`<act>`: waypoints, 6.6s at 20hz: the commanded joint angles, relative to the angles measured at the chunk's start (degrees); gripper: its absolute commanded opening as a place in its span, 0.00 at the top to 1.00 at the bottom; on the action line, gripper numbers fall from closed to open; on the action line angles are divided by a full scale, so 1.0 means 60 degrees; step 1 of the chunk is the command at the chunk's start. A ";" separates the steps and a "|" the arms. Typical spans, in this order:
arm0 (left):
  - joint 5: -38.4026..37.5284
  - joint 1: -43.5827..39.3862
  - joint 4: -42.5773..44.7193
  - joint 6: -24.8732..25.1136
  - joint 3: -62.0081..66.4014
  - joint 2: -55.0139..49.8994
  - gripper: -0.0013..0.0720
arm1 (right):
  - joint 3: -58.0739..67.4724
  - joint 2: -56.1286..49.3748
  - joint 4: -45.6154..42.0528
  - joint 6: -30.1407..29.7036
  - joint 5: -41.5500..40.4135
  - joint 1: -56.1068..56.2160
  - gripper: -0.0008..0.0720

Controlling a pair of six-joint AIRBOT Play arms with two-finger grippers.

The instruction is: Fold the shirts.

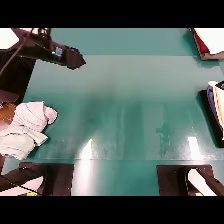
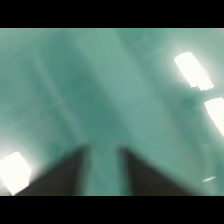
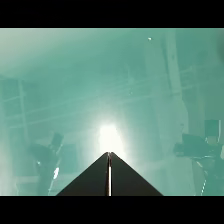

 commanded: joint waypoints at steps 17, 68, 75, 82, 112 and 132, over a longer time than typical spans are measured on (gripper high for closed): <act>0.0401 0.3279 0.5147 -0.2823 -0.6601 -0.0018 0.87 | -0.0004 0.0007 0.0000 0.0004 -0.0095 0.0007 0.97; 0.2106 0.0539 -0.2874 0.1701 -1.0823 0.2590 0.11 | 0.2433 0.0004 0.0000 0.0007 0.0226 0.0007 0.97; 0.2164 0.0539 -0.3187 0.1694 -1.0826 0.2586 0.16 | 0.2433 0.0004 0.0000 0.0004 0.0280 0.0007 0.97; 0.1945 0.0539 -0.3144 0.1861 -1.0826 0.2586 0.64 | 0.2433 0.0004 0.0000 0.0004 0.0368 0.0007 0.97; -0.0951 0.0539 0.0641 0.0827 -0.4619 0.2699 0.95 | -0.3249 -0.5519 0.5869 -0.1876 -0.4728 0.6149 0.60; -0.0667 0.0539 0.3184 0.0186 0.3308 0.2699 0.95 | 0.3774 -0.0047 0.1810 -0.1985 -0.3224 0.2616 0.97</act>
